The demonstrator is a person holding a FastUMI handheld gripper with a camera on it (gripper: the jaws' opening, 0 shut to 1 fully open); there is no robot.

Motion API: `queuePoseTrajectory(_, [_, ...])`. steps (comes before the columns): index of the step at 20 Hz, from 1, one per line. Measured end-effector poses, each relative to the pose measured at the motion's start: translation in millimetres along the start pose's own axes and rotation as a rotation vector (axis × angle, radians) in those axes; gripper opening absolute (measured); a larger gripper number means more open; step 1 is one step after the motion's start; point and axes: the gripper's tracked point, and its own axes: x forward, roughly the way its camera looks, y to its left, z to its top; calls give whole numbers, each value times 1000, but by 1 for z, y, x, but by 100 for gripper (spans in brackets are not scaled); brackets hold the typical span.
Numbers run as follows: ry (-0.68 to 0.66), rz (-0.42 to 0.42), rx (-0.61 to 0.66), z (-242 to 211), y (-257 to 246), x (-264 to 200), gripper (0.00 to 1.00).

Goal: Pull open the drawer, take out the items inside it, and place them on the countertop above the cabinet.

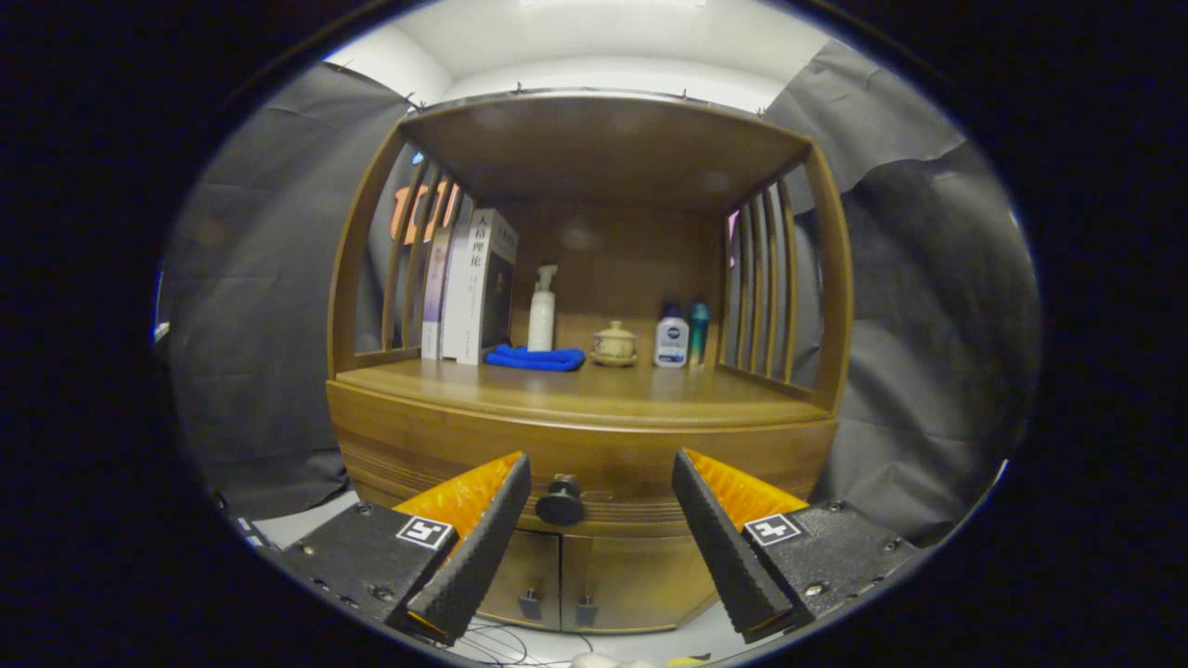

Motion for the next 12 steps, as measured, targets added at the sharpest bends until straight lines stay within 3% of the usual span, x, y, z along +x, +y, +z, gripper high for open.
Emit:
queuePoseTrajectory(9, [105, -3, 7, -52, 23, 57, 100])
queuePoseTrajectory(12, [131, 3, 11, -62, 23, 67, 94])
